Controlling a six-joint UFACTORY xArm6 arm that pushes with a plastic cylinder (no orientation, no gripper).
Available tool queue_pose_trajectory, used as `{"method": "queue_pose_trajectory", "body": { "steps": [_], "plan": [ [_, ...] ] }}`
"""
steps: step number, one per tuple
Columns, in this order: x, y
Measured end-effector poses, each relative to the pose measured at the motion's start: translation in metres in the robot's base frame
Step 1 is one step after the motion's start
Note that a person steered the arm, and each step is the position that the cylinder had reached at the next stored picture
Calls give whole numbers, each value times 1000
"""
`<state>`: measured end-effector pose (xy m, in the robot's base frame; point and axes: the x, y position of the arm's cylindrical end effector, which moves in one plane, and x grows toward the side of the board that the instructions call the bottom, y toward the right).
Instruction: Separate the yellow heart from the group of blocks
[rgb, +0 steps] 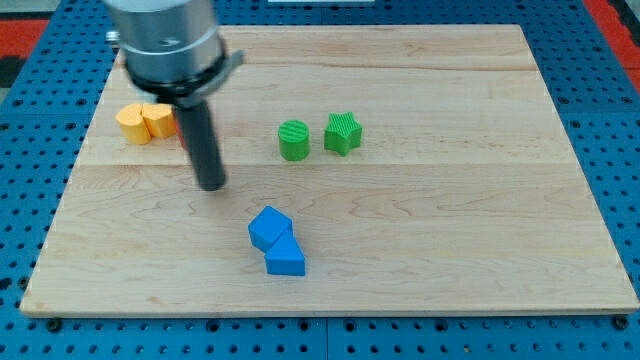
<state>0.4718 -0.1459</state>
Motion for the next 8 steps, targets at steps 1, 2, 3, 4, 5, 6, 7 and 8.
{"method": "queue_pose_trajectory", "body": {
  "steps": [1, 2, 3, 4, 5, 6, 7, 8],
  "plan": [
    [-5, -69],
    [-15, -137],
    [-28, -159],
    [-57, -158],
    [-112, -158],
    [-133, -150],
    [-123, -108],
    [-78, -91]
  ]
}}
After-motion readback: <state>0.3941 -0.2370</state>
